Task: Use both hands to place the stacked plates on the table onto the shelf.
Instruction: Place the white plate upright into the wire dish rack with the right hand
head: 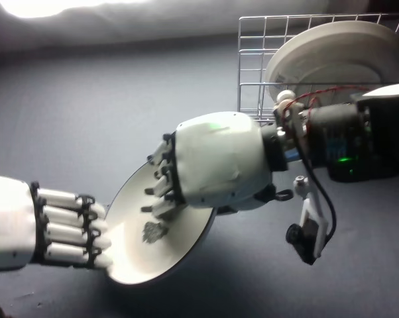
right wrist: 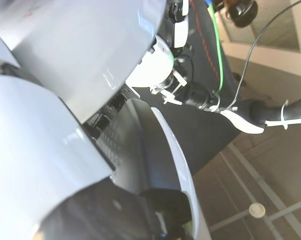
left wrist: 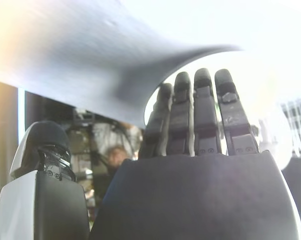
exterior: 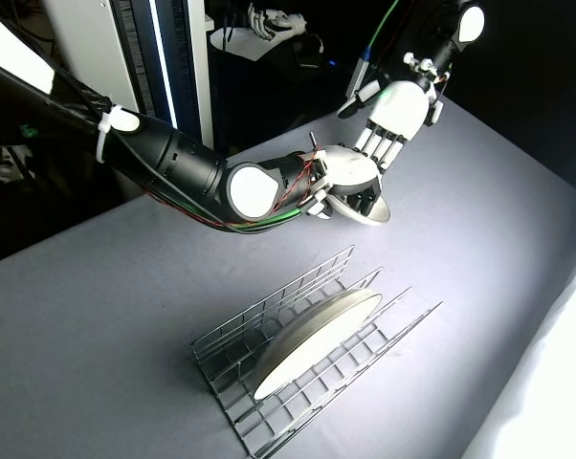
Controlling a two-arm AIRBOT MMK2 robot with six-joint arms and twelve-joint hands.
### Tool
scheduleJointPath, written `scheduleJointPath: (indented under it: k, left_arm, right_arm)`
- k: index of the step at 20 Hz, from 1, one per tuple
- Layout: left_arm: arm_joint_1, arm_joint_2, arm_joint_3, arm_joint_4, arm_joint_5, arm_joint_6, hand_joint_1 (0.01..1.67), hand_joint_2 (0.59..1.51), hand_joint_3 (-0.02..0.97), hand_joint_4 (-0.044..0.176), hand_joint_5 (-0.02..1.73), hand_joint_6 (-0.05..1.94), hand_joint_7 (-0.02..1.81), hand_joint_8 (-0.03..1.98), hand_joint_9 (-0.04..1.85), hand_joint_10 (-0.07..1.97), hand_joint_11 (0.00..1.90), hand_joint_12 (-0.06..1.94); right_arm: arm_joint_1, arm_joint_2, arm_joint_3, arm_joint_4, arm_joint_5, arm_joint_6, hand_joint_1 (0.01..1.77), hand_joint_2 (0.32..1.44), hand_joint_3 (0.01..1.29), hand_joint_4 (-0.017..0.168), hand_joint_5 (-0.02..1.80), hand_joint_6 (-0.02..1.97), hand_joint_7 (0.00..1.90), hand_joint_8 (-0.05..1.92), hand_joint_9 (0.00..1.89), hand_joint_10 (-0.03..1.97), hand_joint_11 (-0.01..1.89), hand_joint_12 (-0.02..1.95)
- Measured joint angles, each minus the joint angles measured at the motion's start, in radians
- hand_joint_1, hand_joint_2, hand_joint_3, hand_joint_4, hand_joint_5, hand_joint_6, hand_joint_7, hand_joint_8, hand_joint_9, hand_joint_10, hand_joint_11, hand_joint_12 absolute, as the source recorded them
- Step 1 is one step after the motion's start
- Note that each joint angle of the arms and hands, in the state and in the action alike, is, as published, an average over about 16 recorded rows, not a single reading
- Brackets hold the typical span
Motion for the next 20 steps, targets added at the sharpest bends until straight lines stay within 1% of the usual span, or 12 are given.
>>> scheduleJointPath:
  k: [3,6,10,15,20]
  left_arm:
    - [-0.048,0.024,0.000,-0.025,-0.015,-0.011,0.02,1.079,0.011,0.002,0.16,0.00,0.18,0.00,0.15,0.01,0.01,0.30]
    - [-0.100,0.052,0.000,-0.047,-0.024,-0.020,0.02,1.077,0.011,0.004,0.17,0.01,0.18,0.00,0.16,0.01,0.02,0.30]
    - [-0.167,0.088,0.000,-0.071,-0.018,-0.025,0.02,1.074,0.011,0.004,0.18,0.01,0.19,0.00,0.16,0.01,0.02,0.30]
    - [-0.224,0.130,-0.001,-0.079,0.019,-0.011,0.02,1.072,0.011,0.002,0.19,0.01,0.20,0.00,0.17,0.01,0.02,0.31]
    - [-0.259,0.166,-0.011,-0.071,0.087,0.007,0.02,1.070,0.011,0.001,0.19,0.01,0.20,0.00,0.17,0.01,0.02,0.32]
  right_arm:
    - [0.009,0.028,-0.018,0.034,-0.001,-0.001,1.27,1.02,0.01,-0.007,0.75,0.66,0.87,0.72,0.95,1.06,0.78,1.20]
    - [0.021,0.061,-0.042,0.080,-0.004,0.002,1.28,1.02,0.01,-0.005,0.78,0.77,0.91,0.78,0.97,1.08,0.78,1.21]
    - [0.040,0.103,-0.082,0.162,-0.012,0.010,1.30,1.02,0.01,-0.003,0.81,0.92,0.94,0.86,0.96,1.10,0.76,1.23]
    - [0.068,0.147,-0.129,0.271,-0.025,0.035,1.32,1.02,0.01,-0.002,0.85,1.05,0.96,0.94,0.95,1.11,0.75,1.24]
    - [0.098,0.182,-0.175,0.391,-0.051,0.084,1.33,1.02,0.01,-0.002,0.86,1.11,0.97,0.98,0.94,1.12,0.74,1.25]
